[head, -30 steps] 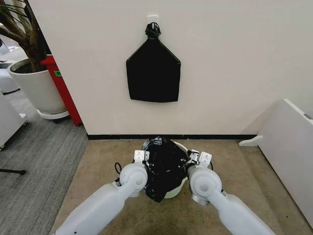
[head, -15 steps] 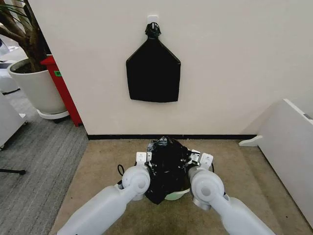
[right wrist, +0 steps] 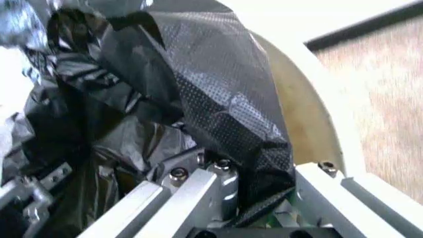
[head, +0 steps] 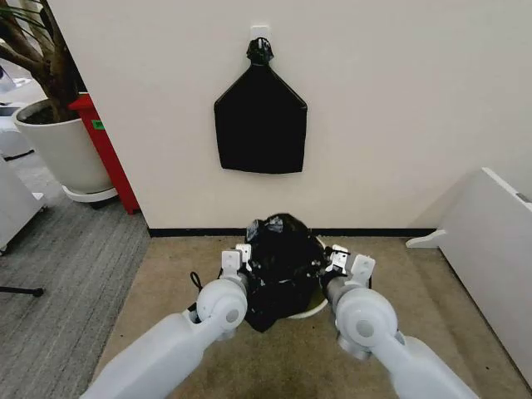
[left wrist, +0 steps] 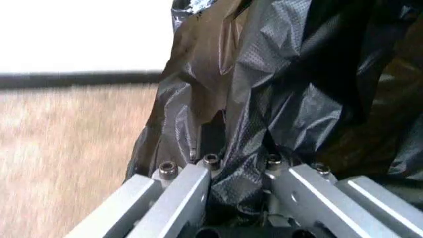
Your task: Place the garbage bag over the trash bin.
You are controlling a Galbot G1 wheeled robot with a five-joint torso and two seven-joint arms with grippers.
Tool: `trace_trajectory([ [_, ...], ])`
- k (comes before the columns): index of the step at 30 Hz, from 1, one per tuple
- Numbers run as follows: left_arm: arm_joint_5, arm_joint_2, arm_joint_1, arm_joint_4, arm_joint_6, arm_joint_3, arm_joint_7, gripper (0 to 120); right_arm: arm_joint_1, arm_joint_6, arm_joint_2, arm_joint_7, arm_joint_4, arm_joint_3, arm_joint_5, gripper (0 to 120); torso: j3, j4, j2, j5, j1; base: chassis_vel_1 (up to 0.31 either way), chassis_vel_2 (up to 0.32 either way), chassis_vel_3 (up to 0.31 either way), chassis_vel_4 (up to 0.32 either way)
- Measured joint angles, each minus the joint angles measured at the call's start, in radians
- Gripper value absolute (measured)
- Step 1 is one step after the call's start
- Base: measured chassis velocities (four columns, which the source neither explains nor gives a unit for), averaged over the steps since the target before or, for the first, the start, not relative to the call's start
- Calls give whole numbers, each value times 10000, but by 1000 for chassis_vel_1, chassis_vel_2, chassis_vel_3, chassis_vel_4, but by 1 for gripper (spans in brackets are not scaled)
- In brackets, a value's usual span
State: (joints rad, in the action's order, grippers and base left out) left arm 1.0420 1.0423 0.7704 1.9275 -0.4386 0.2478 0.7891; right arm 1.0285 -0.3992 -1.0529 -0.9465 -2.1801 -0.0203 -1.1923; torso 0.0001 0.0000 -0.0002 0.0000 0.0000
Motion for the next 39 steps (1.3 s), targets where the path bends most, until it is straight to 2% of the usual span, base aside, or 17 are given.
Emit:
trace_trajectory([
  [13, -372, -481, -200, 31, 785, -760, -944, 1, -174, -73, 907, 341, -334, -1052, 269, 0, -1, -1, 0, -2, 0, 0, 0, 0, 0],
  [22, -416, -923, 230, 238, 1024, -1344, -1551, 1, -12, -74, 1047, 516, 59, -1440, 269, 0, -1, 0, 0, 0, 0, 0, 0, 0, 0],
  [30, -436, -1088, 648, 487, 1307, -1634, -2371, 1, -154, -227, 1293, 2734, 1191, -1455, 242, 0, -1, -1, 0, -1, 0, 0, 0, 0, 0],
  [39, -423, -1134, 1036, 595, 1472, -1930, -3164, 1, -433, -533, 2161, 5733, 2361, -1372, 667, 0, -1, -1, 1, 0, 0, 0, 0, 0, 0],
])
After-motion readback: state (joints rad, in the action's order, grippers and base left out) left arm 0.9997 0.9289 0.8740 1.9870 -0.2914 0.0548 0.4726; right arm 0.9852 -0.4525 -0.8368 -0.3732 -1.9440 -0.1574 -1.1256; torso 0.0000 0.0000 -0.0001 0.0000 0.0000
